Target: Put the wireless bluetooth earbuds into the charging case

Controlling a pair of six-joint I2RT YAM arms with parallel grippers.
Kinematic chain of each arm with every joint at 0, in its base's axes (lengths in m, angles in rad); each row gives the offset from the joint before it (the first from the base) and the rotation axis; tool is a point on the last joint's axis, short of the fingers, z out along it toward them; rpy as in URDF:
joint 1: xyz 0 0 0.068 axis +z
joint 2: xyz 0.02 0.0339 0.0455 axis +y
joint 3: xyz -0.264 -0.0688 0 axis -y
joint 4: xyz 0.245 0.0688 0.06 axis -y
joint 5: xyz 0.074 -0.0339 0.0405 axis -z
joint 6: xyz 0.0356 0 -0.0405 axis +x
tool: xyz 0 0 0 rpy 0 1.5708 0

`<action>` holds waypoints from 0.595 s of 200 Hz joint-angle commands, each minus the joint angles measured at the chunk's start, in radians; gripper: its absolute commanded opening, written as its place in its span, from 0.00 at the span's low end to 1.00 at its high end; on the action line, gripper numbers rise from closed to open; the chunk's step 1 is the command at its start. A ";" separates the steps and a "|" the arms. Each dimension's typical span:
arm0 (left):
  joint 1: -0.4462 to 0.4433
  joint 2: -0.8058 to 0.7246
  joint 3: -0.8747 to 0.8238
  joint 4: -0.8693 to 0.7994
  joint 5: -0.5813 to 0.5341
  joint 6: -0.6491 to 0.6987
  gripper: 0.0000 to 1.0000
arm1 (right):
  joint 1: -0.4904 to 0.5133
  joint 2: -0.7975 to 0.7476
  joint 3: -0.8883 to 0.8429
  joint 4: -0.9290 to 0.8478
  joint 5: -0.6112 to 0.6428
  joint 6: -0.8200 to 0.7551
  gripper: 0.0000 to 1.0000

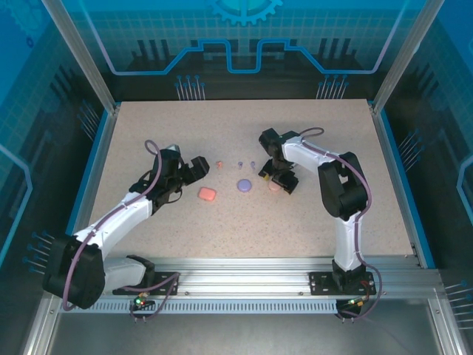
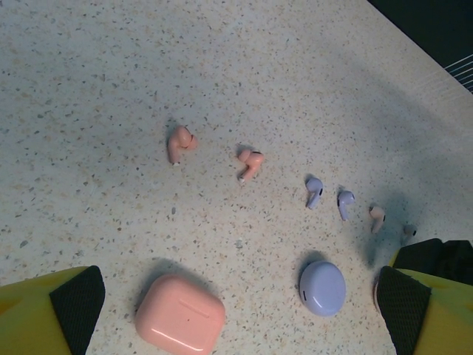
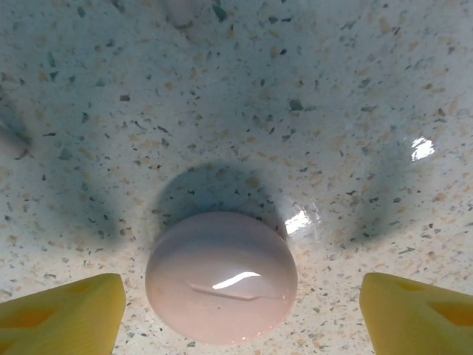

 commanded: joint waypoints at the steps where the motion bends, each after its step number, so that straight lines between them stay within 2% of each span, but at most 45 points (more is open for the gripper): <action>1: -0.013 0.015 0.038 0.011 0.019 0.010 0.99 | 0.013 0.019 0.016 -0.035 0.022 0.014 0.81; 39: -0.027 0.020 0.049 0.004 0.016 0.008 0.99 | 0.013 0.022 0.004 -0.024 0.037 0.000 0.73; 119: -0.092 0.055 0.096 -0.024 0.011 -0.001 0.99 | 0.013 0.034 -0.021 0.006 0.028 -0.003 0.70</action>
